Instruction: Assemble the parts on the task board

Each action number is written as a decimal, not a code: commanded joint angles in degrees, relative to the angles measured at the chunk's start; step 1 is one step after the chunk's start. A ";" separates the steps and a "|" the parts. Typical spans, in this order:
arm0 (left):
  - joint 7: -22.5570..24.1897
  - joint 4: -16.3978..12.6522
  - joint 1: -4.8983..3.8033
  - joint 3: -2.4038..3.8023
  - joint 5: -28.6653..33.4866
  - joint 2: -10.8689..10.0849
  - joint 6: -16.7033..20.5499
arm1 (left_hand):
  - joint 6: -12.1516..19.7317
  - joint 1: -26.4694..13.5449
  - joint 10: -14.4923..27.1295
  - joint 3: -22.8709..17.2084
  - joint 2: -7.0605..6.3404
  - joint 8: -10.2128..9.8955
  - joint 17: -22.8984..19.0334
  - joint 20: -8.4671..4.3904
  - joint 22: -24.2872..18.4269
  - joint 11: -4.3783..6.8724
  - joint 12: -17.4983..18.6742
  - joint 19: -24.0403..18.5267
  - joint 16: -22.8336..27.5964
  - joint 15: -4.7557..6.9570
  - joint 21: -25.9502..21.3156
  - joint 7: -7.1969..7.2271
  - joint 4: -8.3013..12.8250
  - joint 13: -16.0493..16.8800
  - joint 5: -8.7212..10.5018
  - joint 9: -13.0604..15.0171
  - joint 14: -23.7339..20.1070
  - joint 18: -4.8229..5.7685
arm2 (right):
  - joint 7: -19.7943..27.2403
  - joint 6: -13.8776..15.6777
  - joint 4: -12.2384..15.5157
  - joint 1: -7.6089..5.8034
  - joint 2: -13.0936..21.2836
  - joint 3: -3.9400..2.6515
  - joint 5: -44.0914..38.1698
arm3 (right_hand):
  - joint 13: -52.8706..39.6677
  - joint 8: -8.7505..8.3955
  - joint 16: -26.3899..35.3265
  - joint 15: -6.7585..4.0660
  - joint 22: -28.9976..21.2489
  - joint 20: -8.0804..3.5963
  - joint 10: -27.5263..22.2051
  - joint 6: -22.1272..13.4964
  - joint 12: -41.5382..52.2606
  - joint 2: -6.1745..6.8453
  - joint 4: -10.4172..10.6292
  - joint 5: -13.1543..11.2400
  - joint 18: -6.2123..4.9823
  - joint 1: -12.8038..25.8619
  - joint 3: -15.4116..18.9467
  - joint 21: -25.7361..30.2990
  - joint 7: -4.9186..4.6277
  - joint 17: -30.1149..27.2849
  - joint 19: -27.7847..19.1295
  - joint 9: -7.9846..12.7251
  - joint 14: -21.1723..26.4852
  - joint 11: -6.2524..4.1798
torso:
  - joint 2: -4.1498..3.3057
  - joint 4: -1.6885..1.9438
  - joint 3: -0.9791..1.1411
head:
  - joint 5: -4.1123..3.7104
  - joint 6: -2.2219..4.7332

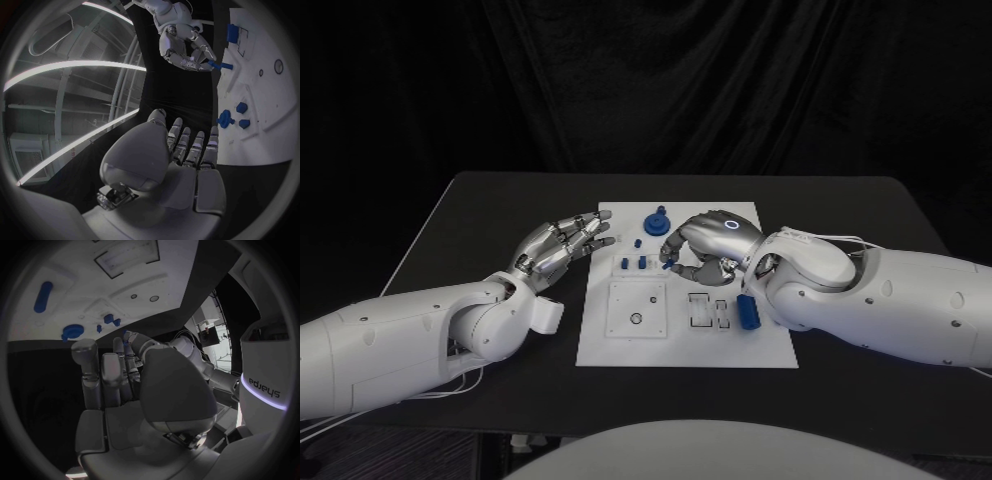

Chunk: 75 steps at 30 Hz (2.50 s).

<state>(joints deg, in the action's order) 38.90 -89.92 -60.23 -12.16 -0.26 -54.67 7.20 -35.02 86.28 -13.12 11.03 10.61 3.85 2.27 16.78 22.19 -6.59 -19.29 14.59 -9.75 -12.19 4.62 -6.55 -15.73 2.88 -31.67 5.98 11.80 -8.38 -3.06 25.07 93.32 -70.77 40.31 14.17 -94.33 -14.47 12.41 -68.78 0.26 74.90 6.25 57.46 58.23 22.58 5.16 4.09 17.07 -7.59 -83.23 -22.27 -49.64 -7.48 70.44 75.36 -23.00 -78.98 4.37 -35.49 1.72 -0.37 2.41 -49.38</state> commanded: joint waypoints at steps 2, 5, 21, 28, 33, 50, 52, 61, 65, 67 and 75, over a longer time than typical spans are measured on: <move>7.56 -0.35 0.09 0.05 0.23 -0.09 -0.54 | 0.02 0.63 -0.14 -0.13 0.18 -0.15 0.06 -0.03 -0.27 -0.07 -0.38 -0.19 -0.19 -0.22 0.23 -0.40 -0.06 0.06 -0.20 -0.01 0.16 0.66 | -3.86 -5.19 -0.82 1.05 -1.93 0.00 -8.29 | 0.25 0.24 0.08 -0.09 5.73 -0.08 0.65 0.36 -0.64 0.01 -0.05 -0.33 0.46 0.39 0.16 0.35 0.16 -0.37 0.23 -1.47 -0.14 -0.11 | 0.02 0.01 -0.01 | 0.47 -0.11; 7.50 -0.41 0.11 0.05 0.23 -0.13 -0.72 | 0.03 0.65 -0.09 -0.16 0.24 -0.14 0.05 -0.05 -0.39 -0.10 -0.32 -0.30 -0.17 -0.19 0.17 -0.42 -0.10 0.05 -0.22 -0.02 0.11 0.69 | -4.47 -6.38 -1.71 1.99 -3.65 0.00 -9.88 | 0.51 0.06 0.51 -0.14 5.54 -0.13 0.71 0.18 -1.21 0.21 -0.31 -0.33 0.31 0.11 0.07 1.26 0.14 -0.68 -0.24 -1.58 0.30 -0.11 | -0.04 0.06 0.00 | 0.46 -0.20; 7.36 -0.27 0.24 0.05 0.23 0.30 -1.15 | 0.17 0.73 0.04 -0.26 0.43 -0.16 0.02 -0.08 -0.53 -0.15 -0.22 -0.44 -0.09 -0.12 0.07 -0.48 -0.20 0.02 -0.24 -0.06 -0.09 0.76 | -5.22 -8.07 -3.64 4.04 -6.51 -0.01 -11.09 | 0.65 -0.02 0.25 -0.05 5.63 -0.11 0.86 0.14 -1.54 0.26 -0.18 -0.56 0.40 0.33 0.17 0.88 0.09 -0.45 -0.16 -1.68 0.24 0.00 | -0.03 -0.04 0.01 | 0.54 -0.62; 7.22 -0.21 0.28 0.05 0.23 0.38 -1.26 | 0.16 0.76 0.05 -0.29 0.49 -0.16 0.02 -0.08 -0.48 -0.16 -0.22 -0.41 -0.09 -0.13 0.07 -0.50 -0.22 0.02 -0.24 -0.06 -0.11 0.77 | -5.36 -8.23 -4.18 4.38 -6.67 -0.01 -11.13 | 0.69 -0.06 0.18 -0.03 5.65 -0.10 0.87 0.10 -1.64 0.27 -0.17 -0.60 0.42 0.35 0.18 0.80 0.08 -0.39 -0.14 -1.70 0.22 0.02 | -0.01 -0.02 0.01 | 0.62 -0.62; 7.14 -0.08 0.31 0.05 0.23 0.48 -1.37 | 0.21 0.79 0.09 -0.33 0.56 -0.16 0.02 -0.07 -0.54 -0.16 -0.19 -0.45 -0.10 -0.15 0.05 -0.52 -0.25 0.02 -0.25 -0.07 -0.12 0.79 | -5.46 -8.26 -4.40 4.45 -6.59 0.00 -11.14 | 0.89 -0.29 0.07 0.05 5.68 -0.07 0.97 -0.14 -2.12 0.08 -0.25 -0.09 0.44 0.17 -0.03 0.70 -0.06 -0.30 -0.14 -1.78 0.20 0.13 | -0.02 0.00 0.01 | 0.64 -0.62; 6.92 0.27 0.57 0.05 0.23 0.76 -1.56 | 0.20 0.82 0.09 -0.38 0.64 -0.16 0.02 -0.07 -0.55 -0.18 -0.21 -0.46 -0.11 -0.16 0.04 -0.54 -0.27 0.02 -0.26 -0.07 -0.14 0.80 | -5.40 -8.66 -4.91 4.53 -6.98 0.00 -11.14 | 1.29 -0.88 -0.52 0.21 5.87 0.02 1.01 -0.70 -3.22 -0.22 -0.59 0.60 0.58 -0.20 -0.48 -0.21 -0.45 0.17 0.13 -1.89 -0.06 0.40 | -0.03 -0.02 0.01 | 0.77 -0.62; 6.90 0.30 0.60 0.05 0.23 0.78 -1.57 | 0.20 0.82 0.09 -0.38 0.64 -0.16 0.02 -0.07 -0.55 -0.18 -0.21 -0.46 -0.11 -0.16 0.04 -0.54 -0.27 0.02 -0.26 -0.07 -0.14 0.80 | -5.40 -8.75 -4.91 4.55 -7.02 0.00 -11.14 | 1.29 -0.88 -0.52 0.21 5.87 0.02 1.01 -0.70 -3.22 -0.22 -0.59 0.60 0.58 -0.20 -0.48 -0.21 -0.45 0.17 0.13 -1.89 -0.06 0.40 | -0.02 0.00 0.01 | 0.77 -0.62; 6.81 0.49 0.73 0.05 0.23 0.86 -1.56 | 0.15 0.87 0.13 -0.45 0.77 -0.15 0.02 -0.07 -0.60 -0.24 -0.20 -0.48 -0.14 -0.20 0.02 -0.60 -0.33 0.02 -0.25 -0.07 -0.15 0.83 | -5.42 -9.10 -4.87 4.64 -7.07 0.00 -11.14 | 1.34 -0.95 -0.10 0.26 5.74 0.05 1.03 -0.73 -3.36 -0.17 -0.53 0.46 0.49 -0.07 -0.42 0.34 -0.49 -0.21 -0.09 -1.90 0.18 0.44 | -0.02 0.02 0.01 | 0.81 -0.62; 6.77 0.64 0.82 0.05 0.23 0.99 -1.65 | 0.15 0.87 0.13 -0.45 0.77 -0.15 0.02 -0.07 -0.60 -0.24 -0.20 -0.48 -0.14 -0.20 0.02 -0.60 -0.33 0.02 -0.25 -0.07 -0.15 0.83 | -5.46 -9.45 -4.94 4.70 -7.16 0.00 -11.14 | 1.38 -1.00 -0.02 0.28 5.73 0.07 0.99 -0.75 -3.48 -0.16 -0.52 0.37 0.50 -0.03 -0.41 0.32 -0.48 -0.28 -0.11 -1.91 0.26 0.46 | -0.01 -0.01 0.00 | 0.90 -0.62; 6.76 0.65 0.86 0.05 0.23 1.00 -1.69 | 0.17 0.89 0.15 -0.47 0.80 -0.15 0.02 -0.07 -0.61 -0.26 -0.17 -0.48 -0.13 -0.22 0.01 -0.64 -0.35 0.02 -0.23 -0.08 -0.19 0.84 | -5.49 -9.62 -4.99 4.74 -7.19 0.00 -11.14 | 1.41 -1.02 0.10 0.28 5.69 0.08 0.95 -0.76 -3.56 -0.15 -0.54 0.34 0.47 -0.04 -0.43 0.49 -0.46 -0.38 -0.18 -1.92 0.34 0.45 | 0.00 -0.02 -0.01 | 0.89 -0.62; 6.72 0.77 1.01 0.05 0.23 0.97 -1.72 | 0.17 0.89 0.15 -0.47 0.80 -0.15 0.02 -0.07 -0.61 -0.26 -0.17 -0.48 -0.13 -0.22 0.01 -0.64 -0.35 0.02 -0.23 -0.08 -0.19 0.84 | -5.56 -10.07 -5.14 4.98 -7.19 0.00 -11.14 | 1.47 -1.08 0.21 0.27 5.63 0.09 0.87 -0.79 -3.74 -0.15 -0.61 0.31 0.42 -0.10 -0.48 0.72 -0.43 -0.47 -0.31 -1.93 0.45 0.44 | -0.01 -0.01 0.00 | 0.84 -0.62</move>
<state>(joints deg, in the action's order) 38.91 -89.09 -59.31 -12.16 -0.24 -53.79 6.21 -34.81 86.92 -13.12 10.71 11.26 3.83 2.22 16.78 21.65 -6.58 -19.29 14.58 -9.74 -12.18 4.62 -6.76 -16.05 2.86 -31.67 5.99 11.80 -8.39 -7.55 15.92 88.22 -66.01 33.14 14.15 -104.95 -13.07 11.46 -68.82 0.47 74.92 6.25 58.24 57.39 19.11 5.17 3.68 17.48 -7.59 -83.23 -22.67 -49.24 -7.51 70.01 75.35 -24.88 -78.77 4.81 -35.50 1.71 -0.37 3.35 -49.99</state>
